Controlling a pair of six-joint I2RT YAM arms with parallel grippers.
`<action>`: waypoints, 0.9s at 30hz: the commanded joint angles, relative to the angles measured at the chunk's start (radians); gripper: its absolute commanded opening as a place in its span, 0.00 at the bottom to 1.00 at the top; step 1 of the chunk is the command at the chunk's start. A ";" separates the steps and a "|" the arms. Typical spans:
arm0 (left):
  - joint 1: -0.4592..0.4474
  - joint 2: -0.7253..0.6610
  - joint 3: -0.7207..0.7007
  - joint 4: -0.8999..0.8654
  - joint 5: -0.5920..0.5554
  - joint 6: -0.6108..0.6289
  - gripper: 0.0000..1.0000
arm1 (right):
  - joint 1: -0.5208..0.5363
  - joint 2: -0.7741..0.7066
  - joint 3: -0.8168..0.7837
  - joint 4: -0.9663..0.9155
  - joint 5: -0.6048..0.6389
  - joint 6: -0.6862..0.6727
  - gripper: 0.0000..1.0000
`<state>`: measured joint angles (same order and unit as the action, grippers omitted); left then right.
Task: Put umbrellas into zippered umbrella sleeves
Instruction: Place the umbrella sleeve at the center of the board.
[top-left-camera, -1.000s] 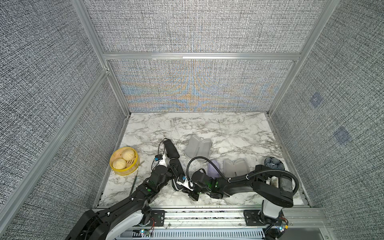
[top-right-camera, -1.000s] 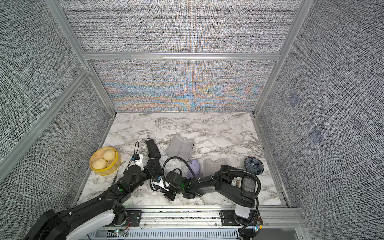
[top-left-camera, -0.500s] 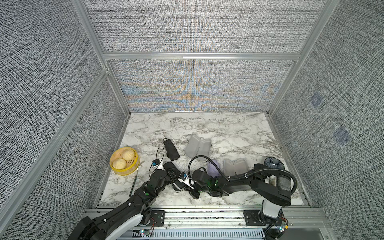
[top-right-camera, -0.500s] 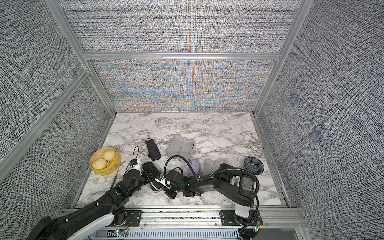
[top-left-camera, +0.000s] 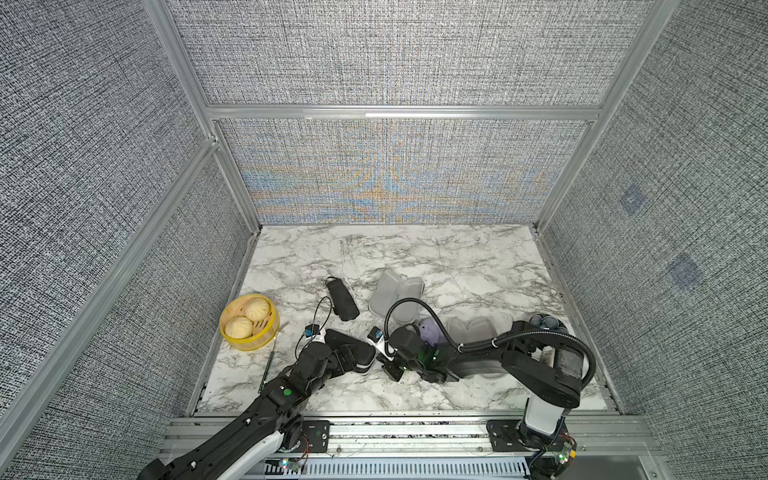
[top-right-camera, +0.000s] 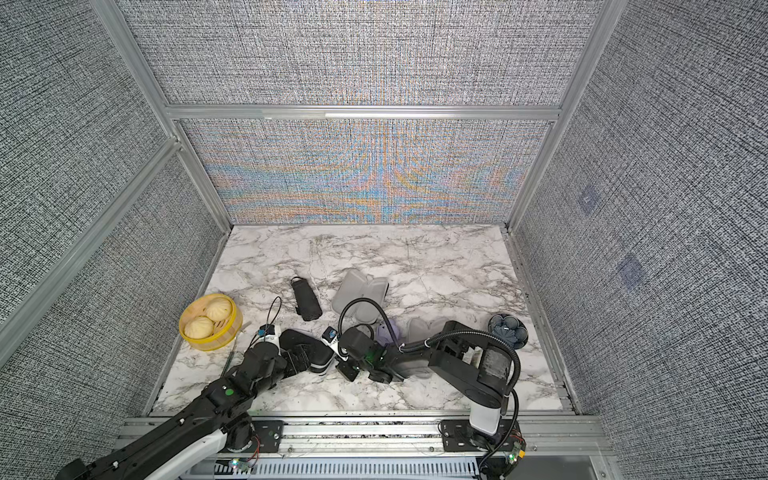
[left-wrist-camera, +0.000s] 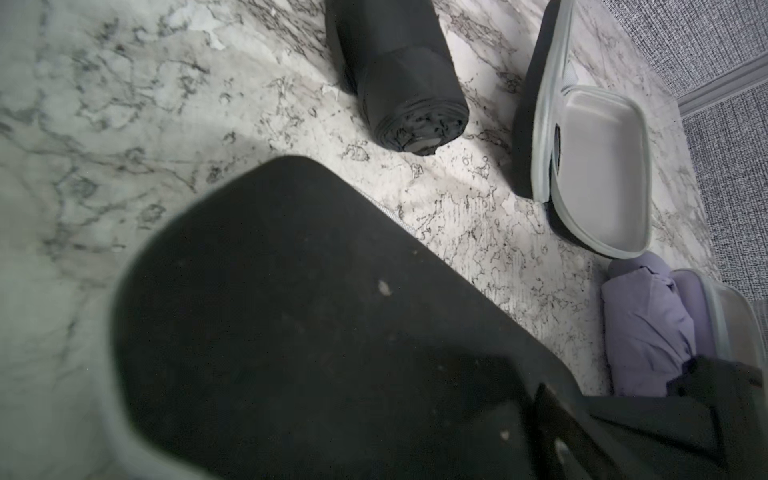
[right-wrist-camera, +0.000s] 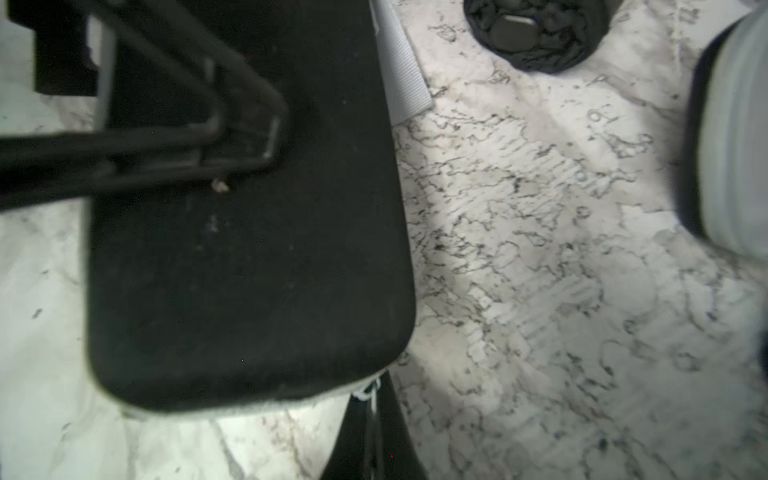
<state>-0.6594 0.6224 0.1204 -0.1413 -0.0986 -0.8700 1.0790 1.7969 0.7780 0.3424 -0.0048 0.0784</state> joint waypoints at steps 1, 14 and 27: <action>0.000 -0.028 0.005 -0.105 -0.009 0.035 1.00 | -0.018 0.004 -0.001 -0.043 0.071 -0.009 0.00; 0.000 -0.030 0.042 -0.101 -0.138 0.048 1.00 | -0.078 -0.027 -0.039 -0.019 0.031 -0.055 0.00; 0.088 0.384 0.188 0.181 -0.121 0.201 1.00 | -0.080 -0.046 -0.080 0.030 -0.028 -0.079 0.00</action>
<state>-0.5877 0.9401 0.2943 -0.0723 -0.2512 -0.7055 0.9993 1.7496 0.7033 0.3790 -0.0208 0.0010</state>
